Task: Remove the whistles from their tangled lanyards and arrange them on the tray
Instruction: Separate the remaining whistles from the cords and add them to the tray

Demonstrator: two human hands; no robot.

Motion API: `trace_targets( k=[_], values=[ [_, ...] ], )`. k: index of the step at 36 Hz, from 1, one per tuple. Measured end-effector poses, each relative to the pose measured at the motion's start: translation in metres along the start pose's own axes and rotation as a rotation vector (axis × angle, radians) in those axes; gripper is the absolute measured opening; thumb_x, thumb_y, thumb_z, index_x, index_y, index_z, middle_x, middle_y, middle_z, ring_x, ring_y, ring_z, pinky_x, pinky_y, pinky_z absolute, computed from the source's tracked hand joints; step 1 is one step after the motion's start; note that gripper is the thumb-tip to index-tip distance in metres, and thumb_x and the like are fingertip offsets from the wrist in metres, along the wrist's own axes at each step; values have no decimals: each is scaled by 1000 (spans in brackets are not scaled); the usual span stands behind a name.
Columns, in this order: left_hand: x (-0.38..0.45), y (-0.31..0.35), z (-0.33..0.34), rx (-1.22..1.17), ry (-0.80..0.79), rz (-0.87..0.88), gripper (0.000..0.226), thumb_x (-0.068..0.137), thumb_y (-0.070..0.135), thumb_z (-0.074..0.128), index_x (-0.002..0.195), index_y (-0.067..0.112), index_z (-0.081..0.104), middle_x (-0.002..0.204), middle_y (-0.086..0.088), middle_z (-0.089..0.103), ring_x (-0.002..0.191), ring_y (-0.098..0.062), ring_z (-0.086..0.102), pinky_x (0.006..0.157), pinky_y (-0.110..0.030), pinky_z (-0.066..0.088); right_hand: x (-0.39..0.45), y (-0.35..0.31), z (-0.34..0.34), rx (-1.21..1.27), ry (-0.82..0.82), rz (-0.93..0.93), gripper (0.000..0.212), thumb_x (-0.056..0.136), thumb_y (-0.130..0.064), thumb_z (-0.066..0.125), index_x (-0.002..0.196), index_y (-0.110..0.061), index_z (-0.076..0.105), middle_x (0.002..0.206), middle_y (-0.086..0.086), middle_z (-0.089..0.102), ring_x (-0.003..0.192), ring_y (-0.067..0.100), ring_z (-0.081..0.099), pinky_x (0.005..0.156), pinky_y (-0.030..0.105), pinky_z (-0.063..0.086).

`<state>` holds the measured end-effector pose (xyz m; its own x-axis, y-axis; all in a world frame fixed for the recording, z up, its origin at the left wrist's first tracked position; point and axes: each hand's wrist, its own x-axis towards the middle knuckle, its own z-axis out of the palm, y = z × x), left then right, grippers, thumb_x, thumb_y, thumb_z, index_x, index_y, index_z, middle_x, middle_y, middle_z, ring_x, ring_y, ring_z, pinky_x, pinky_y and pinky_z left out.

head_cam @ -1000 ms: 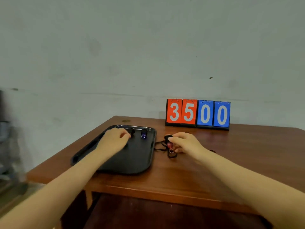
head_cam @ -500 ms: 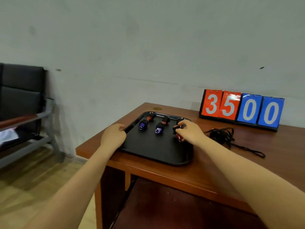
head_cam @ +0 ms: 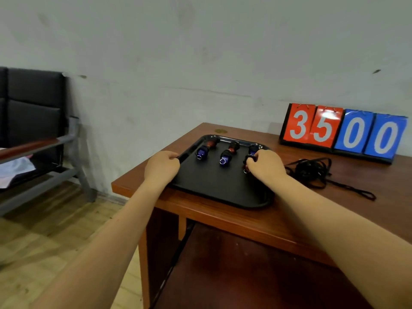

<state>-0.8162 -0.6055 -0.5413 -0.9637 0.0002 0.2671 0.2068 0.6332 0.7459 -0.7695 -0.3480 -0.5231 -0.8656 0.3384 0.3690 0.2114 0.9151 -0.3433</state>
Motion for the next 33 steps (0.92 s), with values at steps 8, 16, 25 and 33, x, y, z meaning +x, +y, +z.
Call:
trace_targets(
  k=[8, 16, 25, 33],
  values=[
    [-7, 5, -2, -9, 55, 27, 34, 94, 16, 42, 112, 17, 70, 115, -1, 67, 84, -12, 53, 69, -28, 42, -24, 1, -16, -56, 149, -149, 35, 94, -29, 48, 122, -11, 56, 115, 8, 56, 102, 22, 55, 75, 32, 48],
    [-16, 20, -3, 550, 260, 402, 27, 95, 33, 49, 107, 19, 68, 107, -5, 60, 97, -24, 54, 80, -36, 41, -77, 53, -37, -15, 98, -234, 34, 94, -33, 51, 126, -23, 56, 114, -4, 57, 105, 13, 55, 79, 28, 49],
    [-63, 121, 64, 272, -140, 559, 19, 94, 36, 50, 106, 32, 64, 97, 10, 54, 88, -10, 55, 74, -30, 47, -96, 125, -78, 126, 113, -75, 26, 94, -26, 54, 119, -27, 59, 93, -14, 57, 74, -1, 51, 67, 19, 39],
    [-76, 196, 135, 180, -336, 573, 22, 92, 30, 49, 107, 32, 65, 103, 10, 61, 94, -9, 58, 82, -30, 51, -95, 181, -110, 301, 145, 112, 21, 94, -19, 52, 110, -27, 62, 99, -9, 63, 87, 3, 56, 72, 21, 43]
  ],
)
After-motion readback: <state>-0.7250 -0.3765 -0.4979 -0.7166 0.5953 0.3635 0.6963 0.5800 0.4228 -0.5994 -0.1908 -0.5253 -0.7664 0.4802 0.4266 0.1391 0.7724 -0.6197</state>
